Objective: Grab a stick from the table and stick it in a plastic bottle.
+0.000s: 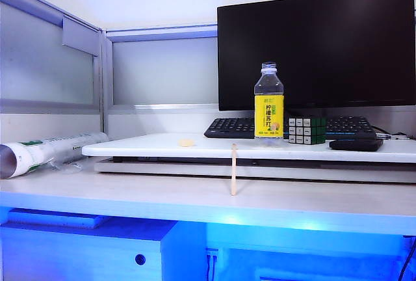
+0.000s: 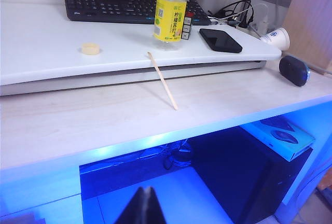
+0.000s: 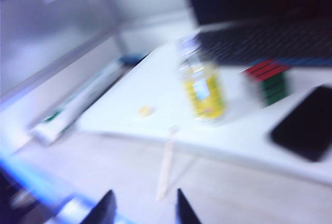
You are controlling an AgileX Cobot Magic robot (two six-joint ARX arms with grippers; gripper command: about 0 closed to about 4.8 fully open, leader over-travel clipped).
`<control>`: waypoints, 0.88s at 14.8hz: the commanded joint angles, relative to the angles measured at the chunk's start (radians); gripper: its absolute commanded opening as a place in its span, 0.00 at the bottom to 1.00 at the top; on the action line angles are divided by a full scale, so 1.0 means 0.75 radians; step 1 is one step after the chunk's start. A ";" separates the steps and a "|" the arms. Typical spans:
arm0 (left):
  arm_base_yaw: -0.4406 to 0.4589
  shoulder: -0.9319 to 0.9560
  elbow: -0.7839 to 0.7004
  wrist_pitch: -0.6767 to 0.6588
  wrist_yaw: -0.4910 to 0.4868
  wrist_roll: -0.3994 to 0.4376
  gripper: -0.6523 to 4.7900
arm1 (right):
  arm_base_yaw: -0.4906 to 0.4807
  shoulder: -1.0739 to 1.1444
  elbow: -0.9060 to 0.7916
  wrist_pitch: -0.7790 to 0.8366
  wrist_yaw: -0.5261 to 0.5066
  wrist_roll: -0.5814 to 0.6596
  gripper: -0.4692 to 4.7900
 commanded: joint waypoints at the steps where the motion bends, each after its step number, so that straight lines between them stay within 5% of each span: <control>1: 0.001 0.001 0.003 0.016 0.011 -0.003 0.11 | 0.018 0.215 0.097 0.074 -0.152 0.125 0.62; 2: 0.001 0.001 0.003 0.017 0.008 0.000 0.11 | 0.051 0.360 0.134 0.135 -0.202 0.198 0.77; 5: 0.001 0.001 0.003 0.016 0.007 0.001 0.11 | 0.132 0.671 0.199 0.255 -0.320 0.288 0.97; 13: 0.001 0.001 0.003 0.017 0.007 0.000 0.11 | 0.257 1.624 0.735 0.290 -0.318 0.288 1.00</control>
